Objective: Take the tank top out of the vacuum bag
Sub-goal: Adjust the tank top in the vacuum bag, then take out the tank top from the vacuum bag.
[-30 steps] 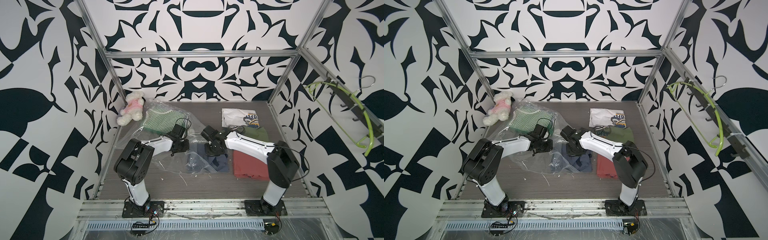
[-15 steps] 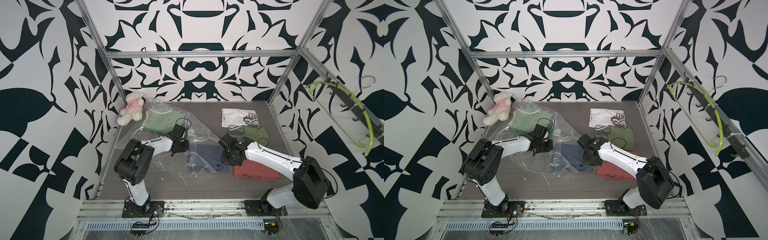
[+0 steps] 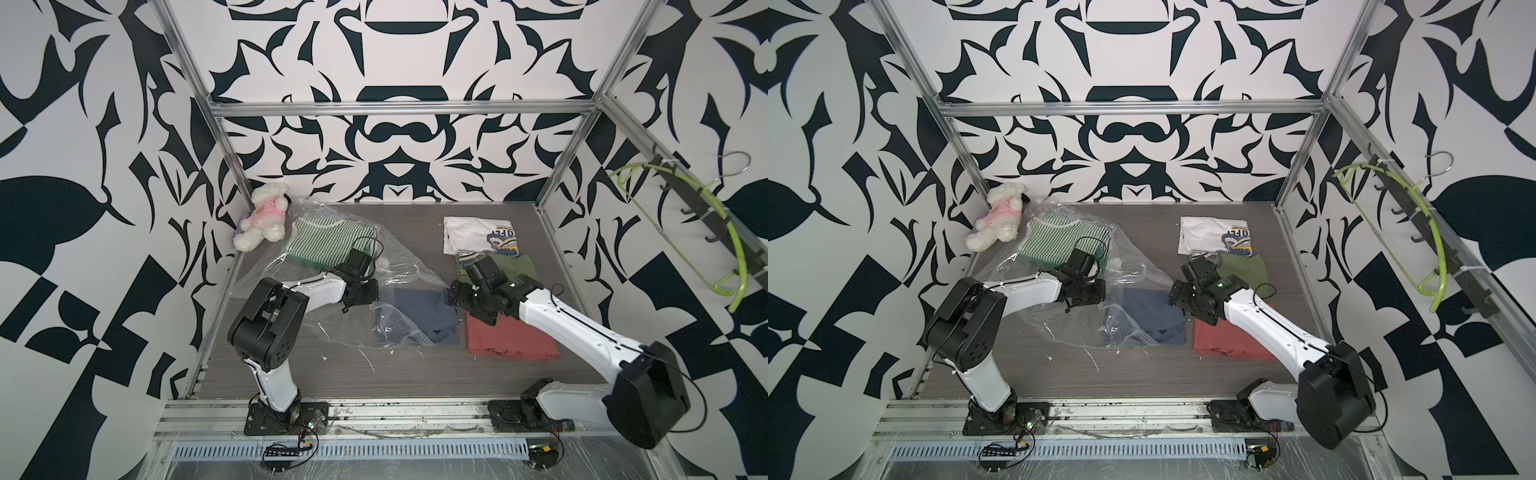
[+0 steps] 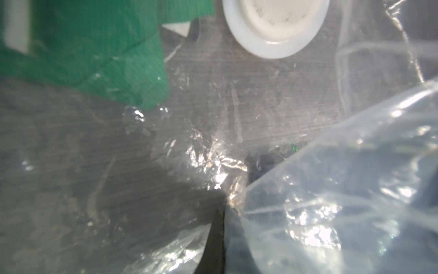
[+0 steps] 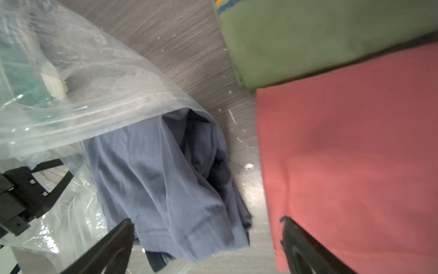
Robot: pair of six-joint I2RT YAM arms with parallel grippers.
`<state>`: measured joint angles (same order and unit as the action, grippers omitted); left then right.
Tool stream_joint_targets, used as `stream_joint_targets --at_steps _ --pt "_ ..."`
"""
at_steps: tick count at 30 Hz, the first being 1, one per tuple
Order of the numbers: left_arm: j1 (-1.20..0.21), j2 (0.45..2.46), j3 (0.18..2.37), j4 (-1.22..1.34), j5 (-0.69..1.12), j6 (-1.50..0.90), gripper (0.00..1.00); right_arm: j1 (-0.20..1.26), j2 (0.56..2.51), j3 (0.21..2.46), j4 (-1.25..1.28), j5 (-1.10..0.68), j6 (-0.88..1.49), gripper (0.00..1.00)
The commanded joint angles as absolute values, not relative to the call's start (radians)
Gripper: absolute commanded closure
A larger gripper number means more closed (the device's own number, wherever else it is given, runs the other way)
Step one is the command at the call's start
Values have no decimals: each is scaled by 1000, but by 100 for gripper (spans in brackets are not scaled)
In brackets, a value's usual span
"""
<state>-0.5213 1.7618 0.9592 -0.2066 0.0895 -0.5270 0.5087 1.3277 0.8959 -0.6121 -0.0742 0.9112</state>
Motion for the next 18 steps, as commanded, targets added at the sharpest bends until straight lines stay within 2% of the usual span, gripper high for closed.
stream_joint_targets --at_steps 1,7,9,13,16,18 --pt "-522 1767 945 -307 63 -525 100 506 1409 905 -558 -190 870 1" --pt "-523 1762 933 -301 62 -525 100 503 1467 817 -518 -290 944 4" --pt "-523 1767 930 -297 64 -525 100 502 1471 784 -496 -325 974 10" --pt "-523 1773 931 -289 67 -529 100 502 1472 762 -481 -342 999 35" --pt "-522 1773 933 -288 62 -529 100 503 1458 775 -462 -337 992 60" --pt "-523 1771 933 -291 55 -528 100 502 1439 776 -430 -339 961 83"
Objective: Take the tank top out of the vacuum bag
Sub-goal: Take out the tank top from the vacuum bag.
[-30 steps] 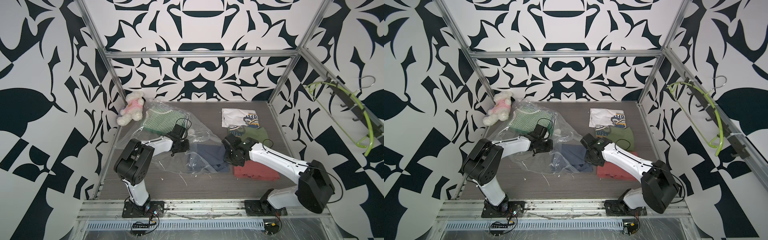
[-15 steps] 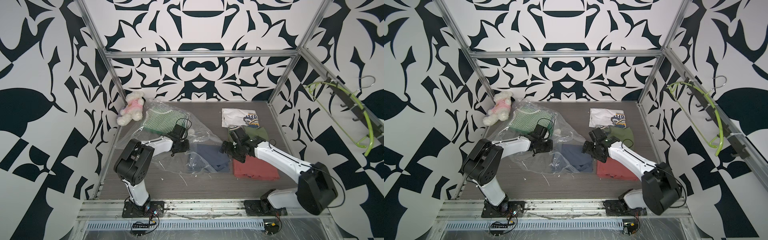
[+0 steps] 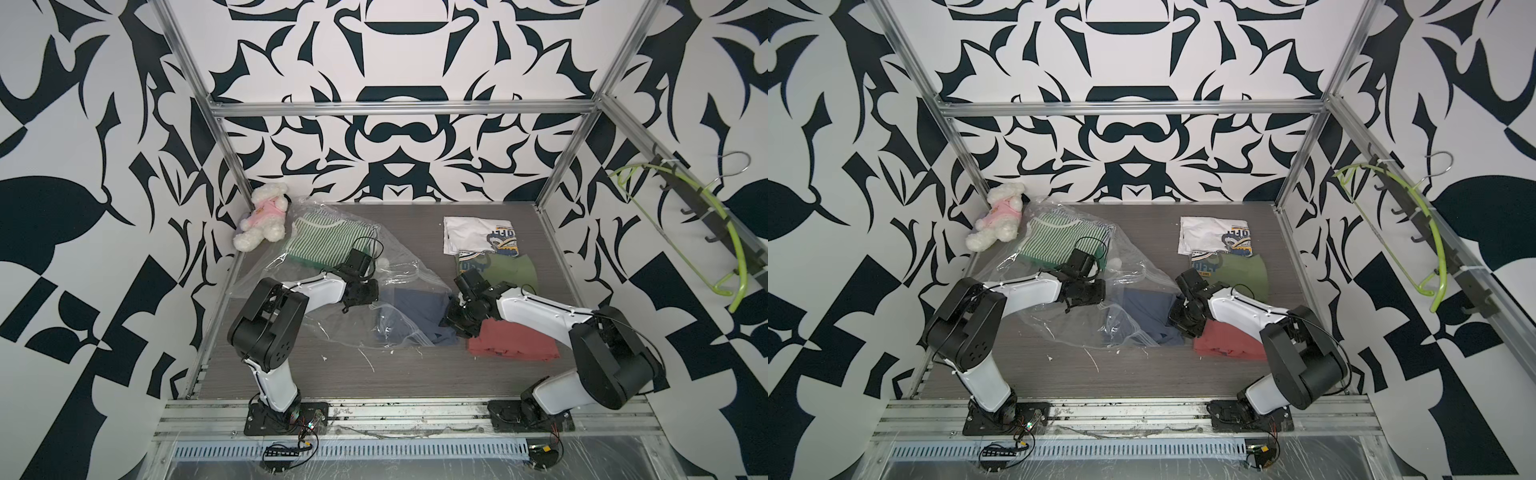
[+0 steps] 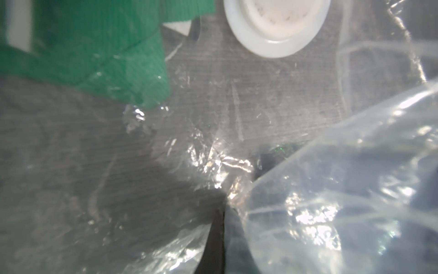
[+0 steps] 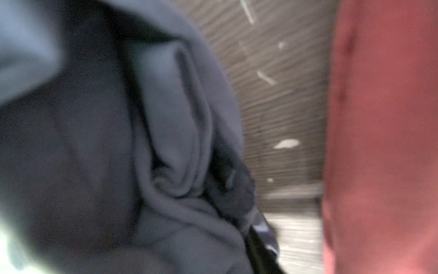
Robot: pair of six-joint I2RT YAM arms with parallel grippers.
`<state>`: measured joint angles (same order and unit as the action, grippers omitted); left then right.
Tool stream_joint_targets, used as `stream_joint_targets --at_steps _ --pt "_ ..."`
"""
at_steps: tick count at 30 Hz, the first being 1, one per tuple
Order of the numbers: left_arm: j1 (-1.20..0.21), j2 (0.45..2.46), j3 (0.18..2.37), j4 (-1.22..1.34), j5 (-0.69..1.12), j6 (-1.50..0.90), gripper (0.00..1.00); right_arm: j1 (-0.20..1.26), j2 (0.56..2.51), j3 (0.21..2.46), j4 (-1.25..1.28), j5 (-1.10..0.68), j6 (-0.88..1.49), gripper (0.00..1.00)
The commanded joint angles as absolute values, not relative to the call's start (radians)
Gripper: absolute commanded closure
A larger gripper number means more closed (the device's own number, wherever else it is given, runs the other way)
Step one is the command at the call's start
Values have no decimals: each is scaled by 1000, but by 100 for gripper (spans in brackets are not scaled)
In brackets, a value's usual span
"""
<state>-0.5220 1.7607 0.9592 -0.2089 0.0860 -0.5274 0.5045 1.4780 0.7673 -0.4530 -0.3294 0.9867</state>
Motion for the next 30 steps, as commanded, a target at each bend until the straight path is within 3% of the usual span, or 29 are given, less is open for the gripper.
stream_joint_targets --at_steps 1,2,7,17,22,30 --pt "-523 1770 933 -291 52 -528 100 502 1429 776 -422 -332 946 93" --pt "-523 1767 930 -293 47 -528 100 503 1413 776 -417 -317 929 100" --pt "-522 1747 913 -300 2 -535 100 503 1318 790 -452 -244 863 100" --pt "-514 1705 905 -313 -62 -546 100 506 1288 1005 -803 -27 690 100" --pt "-512 1699 908 -322 -75 -548 100 504 1268 1084 -948 108 667 100" --pt "-506 1698 909 -319 -79 -542 100 496 1122 1132 -1123 167 700 100"
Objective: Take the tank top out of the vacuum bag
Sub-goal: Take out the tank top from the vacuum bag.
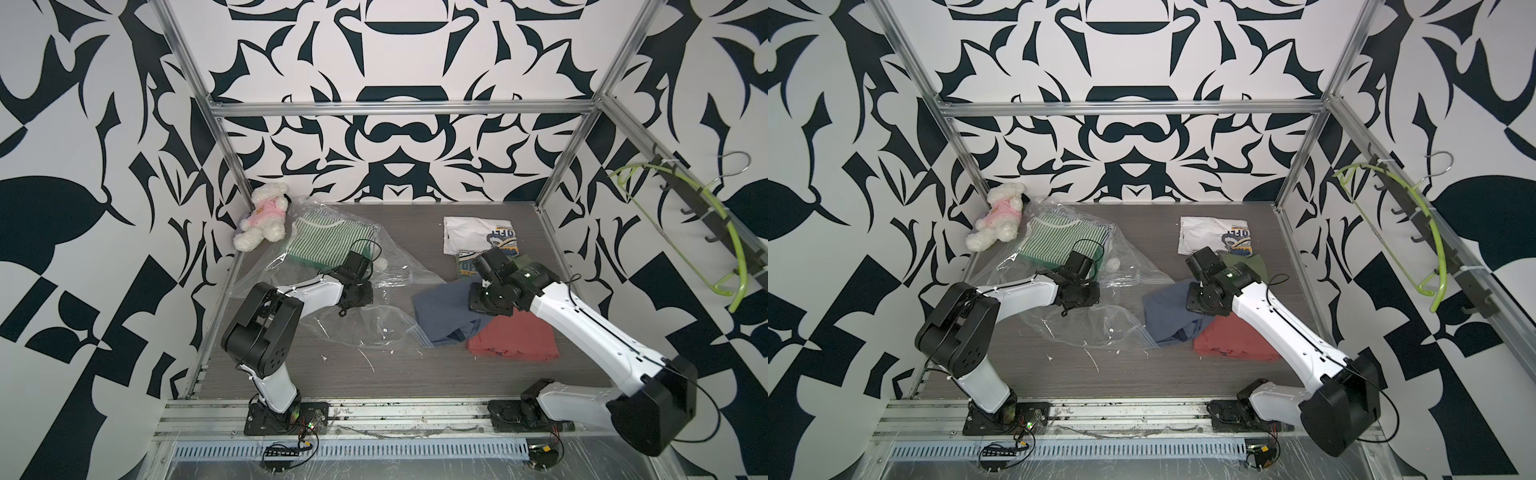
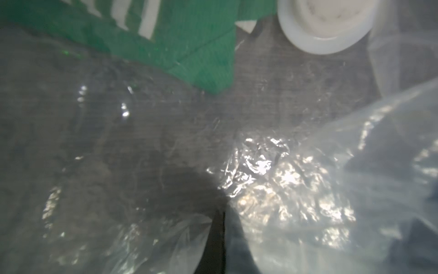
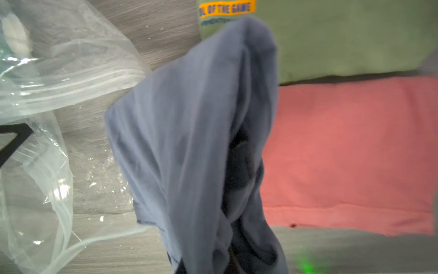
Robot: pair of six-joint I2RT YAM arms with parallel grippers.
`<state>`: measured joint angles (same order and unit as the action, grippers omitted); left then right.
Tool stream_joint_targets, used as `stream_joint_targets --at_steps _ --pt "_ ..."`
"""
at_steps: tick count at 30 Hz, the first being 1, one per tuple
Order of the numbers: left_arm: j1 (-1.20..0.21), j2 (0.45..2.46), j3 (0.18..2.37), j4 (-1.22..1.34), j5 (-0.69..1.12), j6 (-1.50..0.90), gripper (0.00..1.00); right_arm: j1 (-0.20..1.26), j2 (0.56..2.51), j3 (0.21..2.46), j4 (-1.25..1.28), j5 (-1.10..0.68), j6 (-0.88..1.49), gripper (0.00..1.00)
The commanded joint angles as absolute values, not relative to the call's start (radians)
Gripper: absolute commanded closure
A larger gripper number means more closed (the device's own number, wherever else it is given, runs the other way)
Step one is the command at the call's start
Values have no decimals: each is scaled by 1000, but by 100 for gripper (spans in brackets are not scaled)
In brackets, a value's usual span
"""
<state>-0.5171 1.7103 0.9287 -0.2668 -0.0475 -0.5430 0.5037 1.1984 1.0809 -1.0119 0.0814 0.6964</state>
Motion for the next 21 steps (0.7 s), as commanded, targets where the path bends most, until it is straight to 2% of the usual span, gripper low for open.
stream_joint_targets --at_steps 1,11,21 --pt "-504 1705 909 -316 -77 -542 100 488 1108 1132 -1138 177 702 100" --pt "-505 1718 927 -314 -69 -532 100 328 1041 1164 -1191 223 603 100" --pt "-505 1719 912 -302 -67 -538 100 211 1008 1133 -1190 217 601 100"
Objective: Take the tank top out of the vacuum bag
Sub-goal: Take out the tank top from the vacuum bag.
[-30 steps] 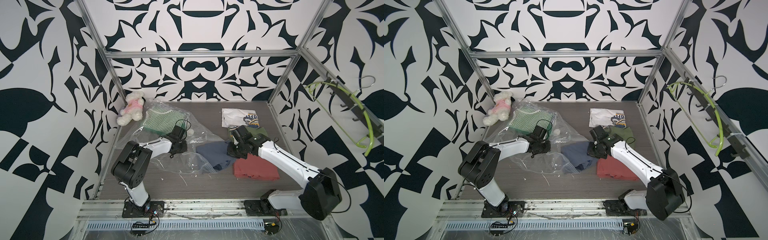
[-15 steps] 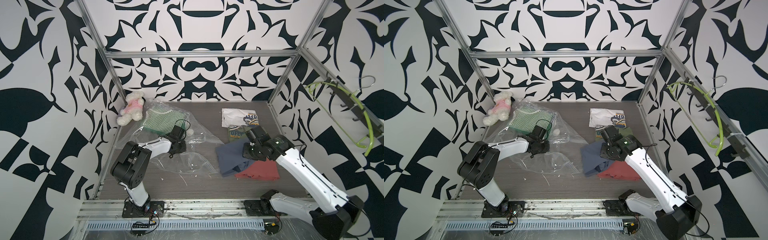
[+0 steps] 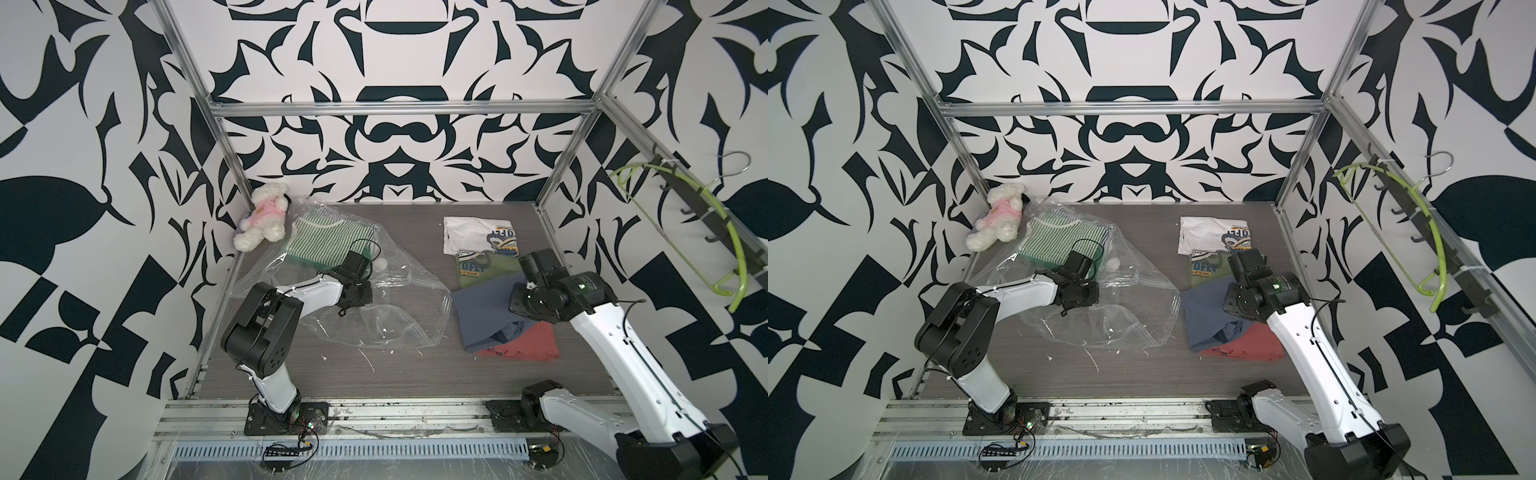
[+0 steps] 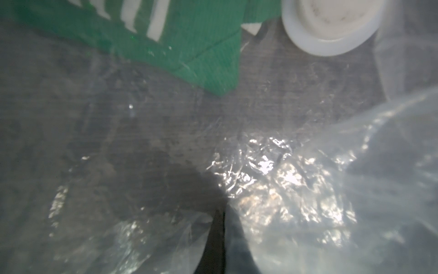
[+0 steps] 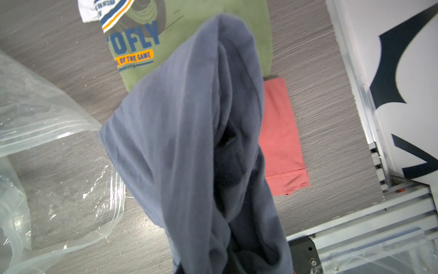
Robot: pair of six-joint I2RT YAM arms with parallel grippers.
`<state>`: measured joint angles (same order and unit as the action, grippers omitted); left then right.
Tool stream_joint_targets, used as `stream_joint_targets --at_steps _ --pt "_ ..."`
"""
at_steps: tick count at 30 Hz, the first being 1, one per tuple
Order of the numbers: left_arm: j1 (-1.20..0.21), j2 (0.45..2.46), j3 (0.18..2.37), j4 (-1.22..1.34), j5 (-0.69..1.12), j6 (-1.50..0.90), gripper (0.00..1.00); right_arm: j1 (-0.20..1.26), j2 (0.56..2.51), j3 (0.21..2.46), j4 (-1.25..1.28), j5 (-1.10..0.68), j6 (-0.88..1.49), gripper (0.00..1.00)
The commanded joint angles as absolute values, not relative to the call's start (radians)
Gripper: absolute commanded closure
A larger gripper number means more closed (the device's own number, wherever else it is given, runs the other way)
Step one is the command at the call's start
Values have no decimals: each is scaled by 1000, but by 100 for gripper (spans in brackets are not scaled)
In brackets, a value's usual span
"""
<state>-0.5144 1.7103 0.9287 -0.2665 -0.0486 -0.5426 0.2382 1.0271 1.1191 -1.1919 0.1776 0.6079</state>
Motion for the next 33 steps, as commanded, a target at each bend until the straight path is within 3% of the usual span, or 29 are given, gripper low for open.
stream_joint_targets --at_steps 1,12,23,27,28,30,33 --pt "-504 1720 914 -303 -68 -537 100 202 1010 1126 -1185 211 600 100" --pt "-504 1734 930 -299 -58 -534 100 78 1099 925 -969 185 556 100" --pt "-505 1741 934 -294 -54 -528 100 -25 1195 932 -913 238 493 99" --pt "-504 1737 937 -294 -54 -526 100 -32 1175 975 -999 252 533 46" --pt "-505 1734 935 -295 -56 -525 100 -32 1139 985 -1010 246 538 37" --pt "-504 1730 932 -295 -57 -525 100 -32 1069 1002 -1012 226 534 29" --pt "-504 1733 934 -295 -57 -523 100 -27 1021 1011 -994 145 508 27"
